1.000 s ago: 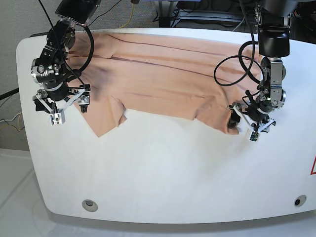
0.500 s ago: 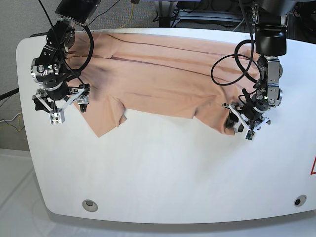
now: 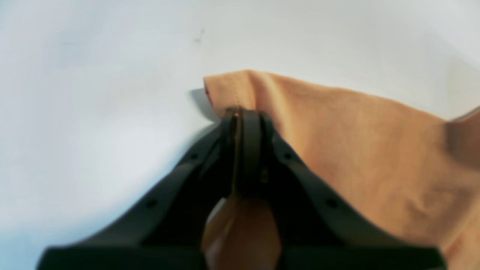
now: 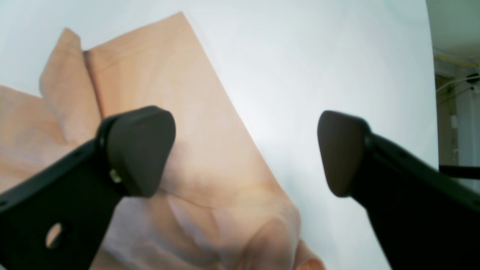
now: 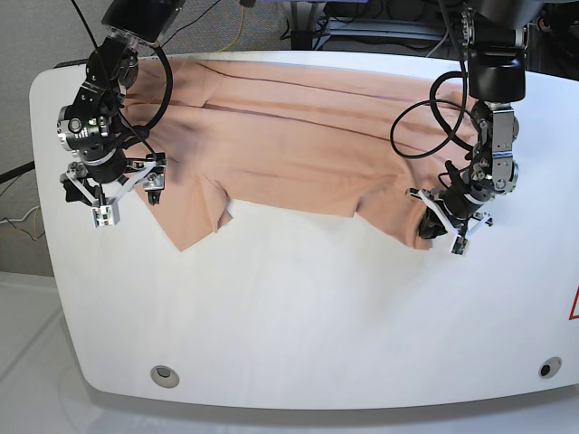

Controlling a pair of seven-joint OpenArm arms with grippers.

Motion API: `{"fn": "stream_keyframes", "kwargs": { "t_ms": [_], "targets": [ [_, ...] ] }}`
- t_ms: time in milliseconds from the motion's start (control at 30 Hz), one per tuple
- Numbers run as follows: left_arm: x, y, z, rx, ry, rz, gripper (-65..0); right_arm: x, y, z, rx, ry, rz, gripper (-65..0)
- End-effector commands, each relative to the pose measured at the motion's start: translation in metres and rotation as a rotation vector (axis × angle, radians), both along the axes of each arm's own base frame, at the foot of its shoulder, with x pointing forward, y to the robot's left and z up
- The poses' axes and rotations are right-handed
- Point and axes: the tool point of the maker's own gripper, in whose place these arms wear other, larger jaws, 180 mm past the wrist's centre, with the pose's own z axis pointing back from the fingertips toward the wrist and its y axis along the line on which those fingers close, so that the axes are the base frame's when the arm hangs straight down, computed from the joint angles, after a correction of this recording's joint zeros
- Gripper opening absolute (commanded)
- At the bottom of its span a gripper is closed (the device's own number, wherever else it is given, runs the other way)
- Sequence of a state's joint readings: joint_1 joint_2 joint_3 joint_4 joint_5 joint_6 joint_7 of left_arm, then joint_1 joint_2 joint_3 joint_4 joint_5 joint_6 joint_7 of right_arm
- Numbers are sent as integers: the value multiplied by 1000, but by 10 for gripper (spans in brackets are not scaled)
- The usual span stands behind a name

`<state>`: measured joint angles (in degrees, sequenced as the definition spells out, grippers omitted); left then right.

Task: Fold the T-shirt properly
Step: 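Move the left gripper inward along the strip and pinch its edge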

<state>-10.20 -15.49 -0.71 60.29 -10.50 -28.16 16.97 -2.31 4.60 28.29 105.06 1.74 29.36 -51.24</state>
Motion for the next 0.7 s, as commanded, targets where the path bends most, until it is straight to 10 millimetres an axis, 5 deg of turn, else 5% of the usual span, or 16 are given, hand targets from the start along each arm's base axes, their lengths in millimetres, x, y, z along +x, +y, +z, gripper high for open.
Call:
{"fn": "stream_keyframes", "kwargs": {
  "t_ms": [0,400,667],
  "targets": [
    [-2,5,-3,30,31,-12,-633,8,-2,16,-8,-57,3,-37],
    [-2,7,-2,34,28,-12,-633,17,-1,21,1,-77,3,-37],
    [-2,7,-2,34,28,-12,-633,24,0,-6,60,-14,-7,-37]
  ]
}}
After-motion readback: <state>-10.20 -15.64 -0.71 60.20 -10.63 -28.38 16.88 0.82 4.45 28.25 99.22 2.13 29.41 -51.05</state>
